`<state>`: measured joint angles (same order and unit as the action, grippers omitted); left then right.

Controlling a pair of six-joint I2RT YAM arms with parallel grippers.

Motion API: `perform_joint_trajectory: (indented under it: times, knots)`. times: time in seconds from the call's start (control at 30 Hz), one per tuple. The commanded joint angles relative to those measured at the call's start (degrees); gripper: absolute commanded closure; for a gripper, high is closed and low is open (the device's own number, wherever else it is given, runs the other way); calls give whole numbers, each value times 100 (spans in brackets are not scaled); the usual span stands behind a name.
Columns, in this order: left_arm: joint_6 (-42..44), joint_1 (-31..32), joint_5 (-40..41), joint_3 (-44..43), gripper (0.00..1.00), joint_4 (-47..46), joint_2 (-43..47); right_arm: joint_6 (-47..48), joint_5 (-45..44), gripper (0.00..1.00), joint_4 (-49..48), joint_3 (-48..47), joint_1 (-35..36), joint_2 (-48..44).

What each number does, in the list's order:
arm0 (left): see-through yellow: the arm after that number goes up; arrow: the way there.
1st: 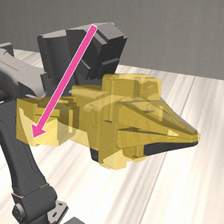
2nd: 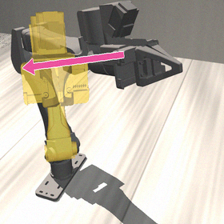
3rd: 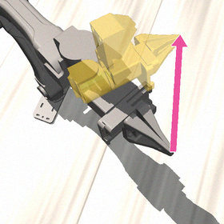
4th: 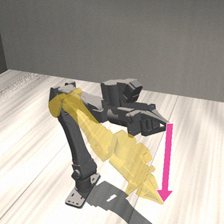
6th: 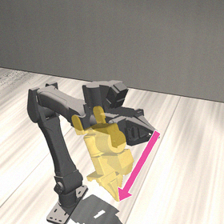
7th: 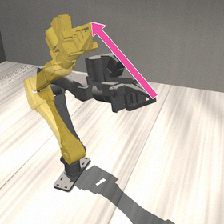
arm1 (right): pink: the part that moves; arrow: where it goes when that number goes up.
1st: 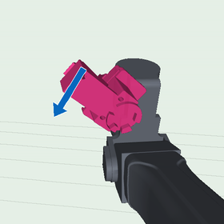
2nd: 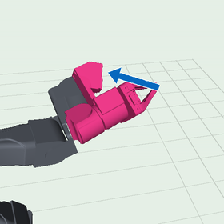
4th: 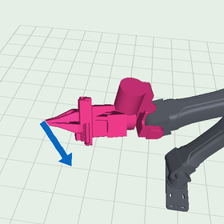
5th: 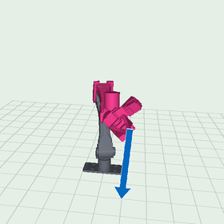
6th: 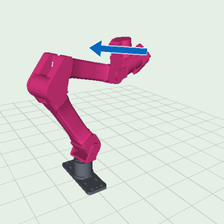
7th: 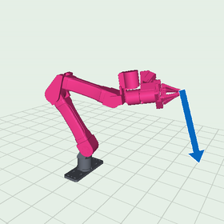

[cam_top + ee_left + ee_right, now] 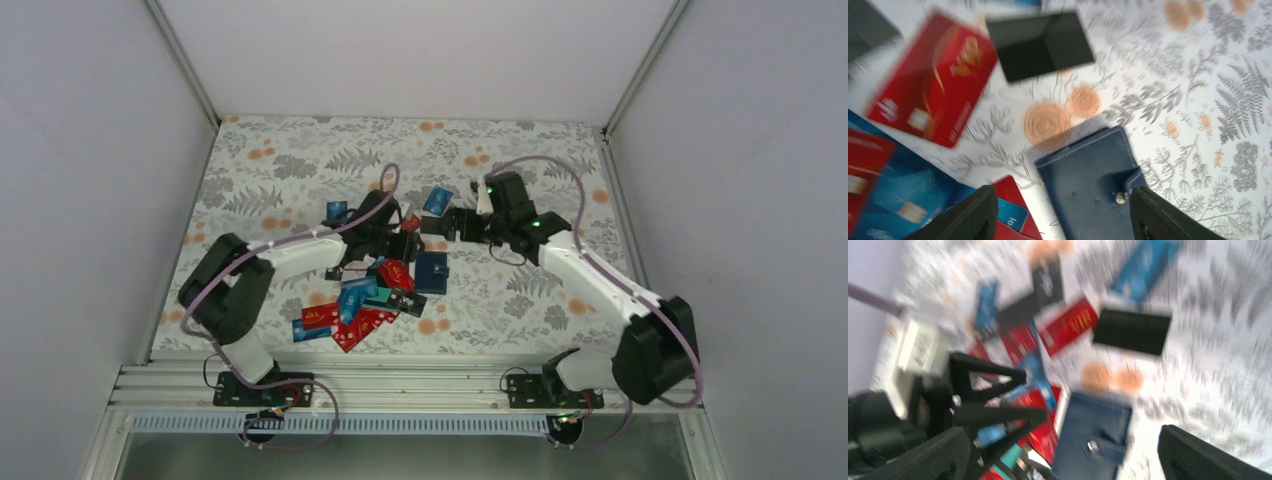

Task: Put the credit cards into the card holder

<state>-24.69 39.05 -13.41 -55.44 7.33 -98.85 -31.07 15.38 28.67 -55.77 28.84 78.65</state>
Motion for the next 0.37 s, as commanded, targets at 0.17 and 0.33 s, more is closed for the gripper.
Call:
perform_joint_trajectory:
  times: [0.17, 0.33]
  knots:
    - [491, -363, 1361, -853, 0, 1029, 1770, 975, -1155, 0, -1349, -857, -98, -1258]
    - [570, -435, 1783, -870, 0, 1157, 2360, 1095, -1113, 0, -1254, -1034, -112, -1062]
